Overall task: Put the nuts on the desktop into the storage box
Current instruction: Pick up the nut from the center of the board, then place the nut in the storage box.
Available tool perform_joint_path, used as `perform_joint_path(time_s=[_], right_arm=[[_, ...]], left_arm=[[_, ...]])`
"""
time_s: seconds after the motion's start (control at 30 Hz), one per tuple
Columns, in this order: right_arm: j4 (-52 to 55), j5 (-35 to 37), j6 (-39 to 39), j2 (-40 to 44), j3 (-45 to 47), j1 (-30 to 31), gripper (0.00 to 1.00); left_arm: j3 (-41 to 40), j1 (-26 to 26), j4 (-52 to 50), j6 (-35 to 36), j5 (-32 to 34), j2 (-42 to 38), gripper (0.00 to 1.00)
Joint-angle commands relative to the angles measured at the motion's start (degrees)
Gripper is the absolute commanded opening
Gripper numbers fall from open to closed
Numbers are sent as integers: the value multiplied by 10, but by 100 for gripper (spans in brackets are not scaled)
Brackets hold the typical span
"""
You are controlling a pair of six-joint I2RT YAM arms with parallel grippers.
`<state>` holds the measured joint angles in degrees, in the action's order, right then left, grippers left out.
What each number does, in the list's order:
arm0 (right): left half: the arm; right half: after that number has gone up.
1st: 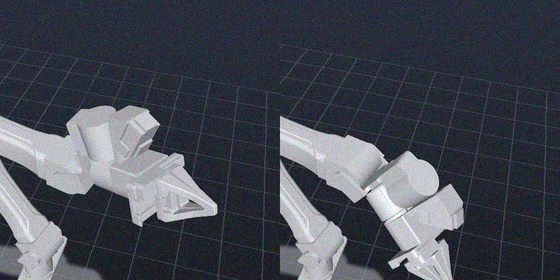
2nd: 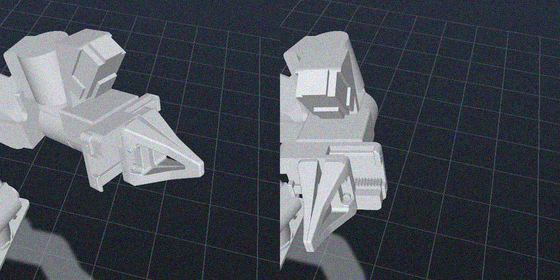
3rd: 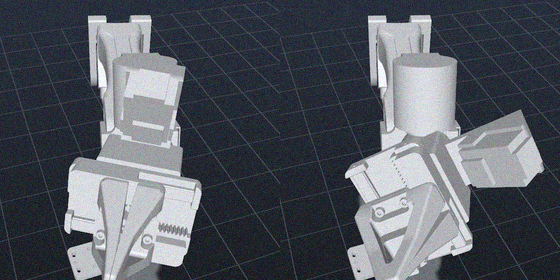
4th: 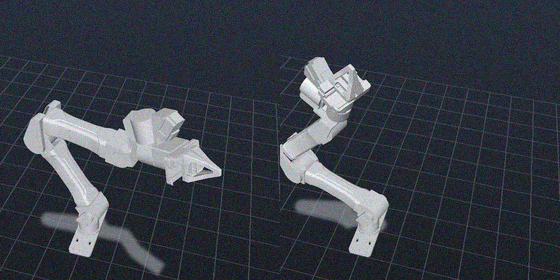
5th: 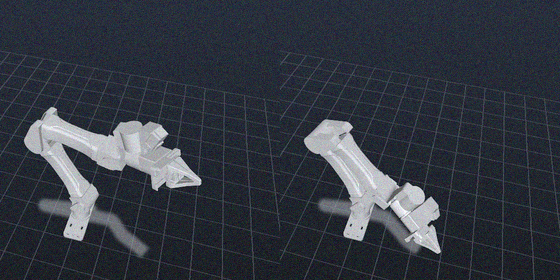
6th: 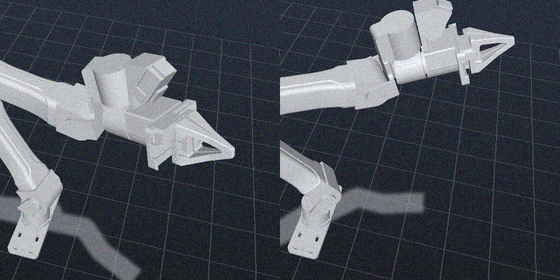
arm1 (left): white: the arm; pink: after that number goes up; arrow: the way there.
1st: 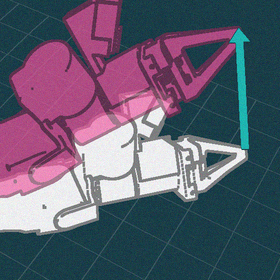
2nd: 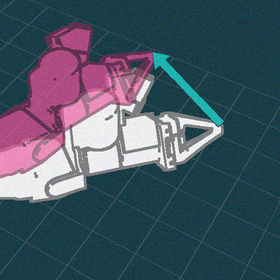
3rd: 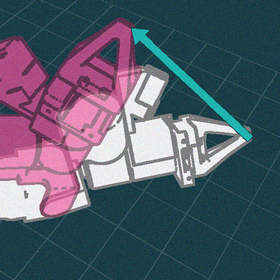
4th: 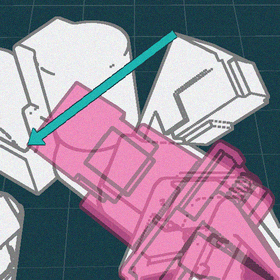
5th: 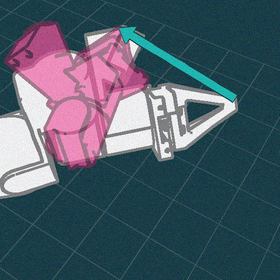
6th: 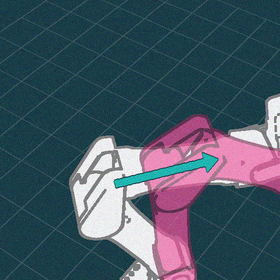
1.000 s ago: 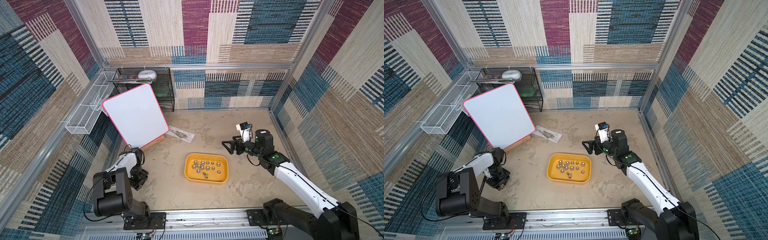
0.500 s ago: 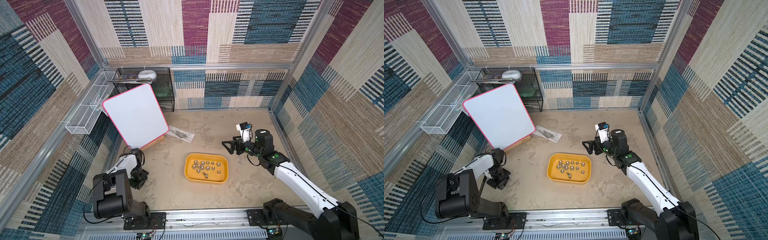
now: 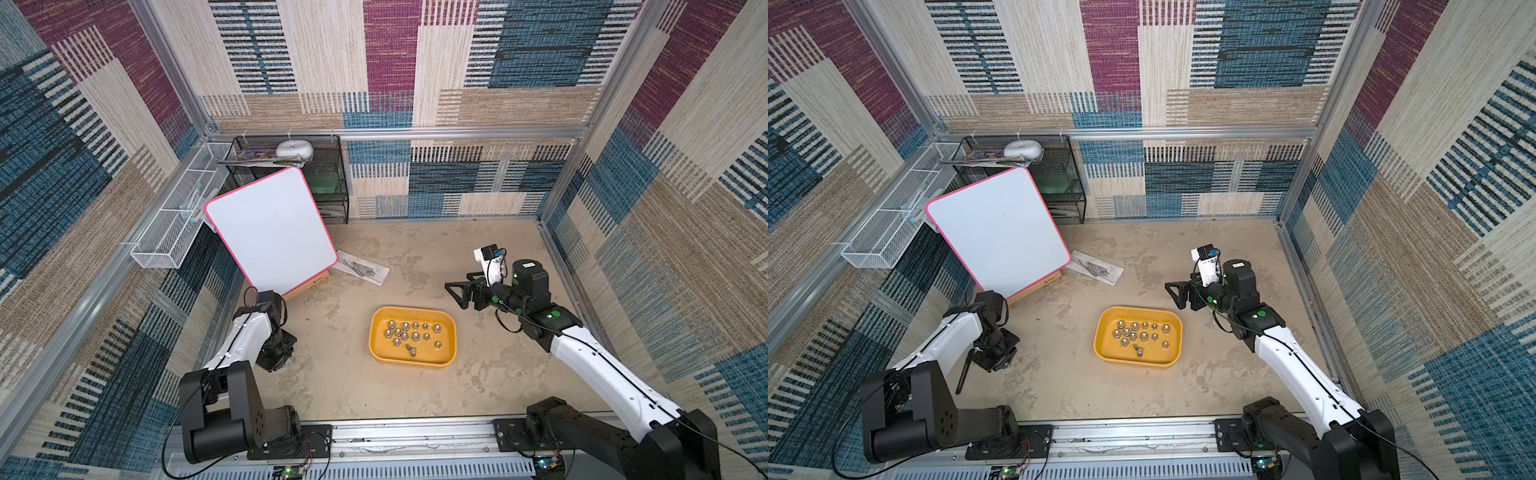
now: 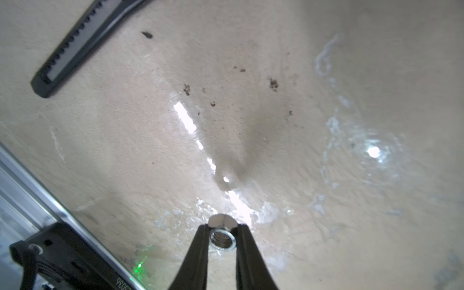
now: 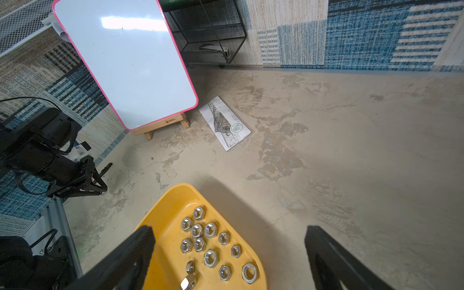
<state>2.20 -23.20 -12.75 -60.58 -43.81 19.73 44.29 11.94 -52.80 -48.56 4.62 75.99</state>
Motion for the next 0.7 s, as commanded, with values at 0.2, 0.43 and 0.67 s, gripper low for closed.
perform_joint_path(time_s=[0.2,0.43,0.67], right_arm=[[2,-4,-14,20,11,0,99],[9,8,-24,54,28,0,99],[27,18,-29,90,40,1,99]], left_arm=[[49,-77,-31,-14,-41,-53,20],[133,-231,-37,-62,-23,-17,20],[222,-386,-25,-95,-13,71,22]])
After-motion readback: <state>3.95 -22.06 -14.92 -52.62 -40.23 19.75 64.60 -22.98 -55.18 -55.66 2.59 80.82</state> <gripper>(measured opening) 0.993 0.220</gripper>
